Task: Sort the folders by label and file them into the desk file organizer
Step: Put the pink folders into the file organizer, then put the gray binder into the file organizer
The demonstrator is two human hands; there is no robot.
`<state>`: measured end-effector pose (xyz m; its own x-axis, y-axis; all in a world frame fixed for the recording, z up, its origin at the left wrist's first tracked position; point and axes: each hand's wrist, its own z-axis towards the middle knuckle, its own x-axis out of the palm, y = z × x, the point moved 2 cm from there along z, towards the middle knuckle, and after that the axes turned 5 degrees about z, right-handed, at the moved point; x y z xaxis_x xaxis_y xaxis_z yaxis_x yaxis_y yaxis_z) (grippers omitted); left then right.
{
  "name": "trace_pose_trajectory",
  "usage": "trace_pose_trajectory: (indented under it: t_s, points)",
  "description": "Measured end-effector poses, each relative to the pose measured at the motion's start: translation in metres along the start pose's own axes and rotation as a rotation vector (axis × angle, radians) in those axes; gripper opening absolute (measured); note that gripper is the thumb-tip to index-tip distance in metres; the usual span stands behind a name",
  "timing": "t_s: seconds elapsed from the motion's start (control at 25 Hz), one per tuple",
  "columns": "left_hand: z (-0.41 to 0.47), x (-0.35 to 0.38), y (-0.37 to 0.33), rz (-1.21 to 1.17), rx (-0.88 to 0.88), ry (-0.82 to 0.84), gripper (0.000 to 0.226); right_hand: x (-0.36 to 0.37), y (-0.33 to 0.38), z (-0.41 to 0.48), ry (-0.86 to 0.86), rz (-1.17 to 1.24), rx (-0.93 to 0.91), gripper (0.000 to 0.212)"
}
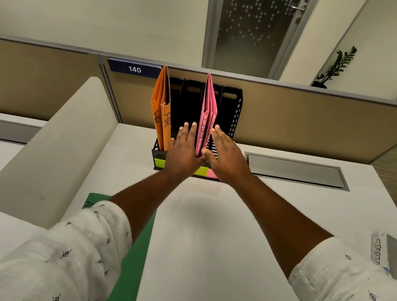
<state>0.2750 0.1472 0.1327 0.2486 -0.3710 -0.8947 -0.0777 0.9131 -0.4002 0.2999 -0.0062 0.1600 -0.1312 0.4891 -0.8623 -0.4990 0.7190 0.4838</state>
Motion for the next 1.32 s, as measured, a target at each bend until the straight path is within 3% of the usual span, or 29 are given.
trace_pose_trajectory:
  t_s: [0.2,0.68,1.04,1.32]
  points:
    - [-0.084,0.029,0.008,0.019,0.01,0.083,0.106,0.037,-0.009,-0.082,0.02,0.026,0.055,0.068]
    - [-0.224,0.1,-0.015,0.067,0.094,0.359,0.1,0.085,-0.069,-0.272,0.095,-0.005,0.411,0.073]
    - [-0.254,0.156,-0.138,0.05,0.092,0.435,0.092,0.029,-0.168,-0.368,0.02,0.032,0.464,0.072]
    - [-0.291,0.231,-0.274,0.057,0.13,0.513,0.09,-0.034,-0.286,-0.45,-0.041,0.082,0.527,0.069]
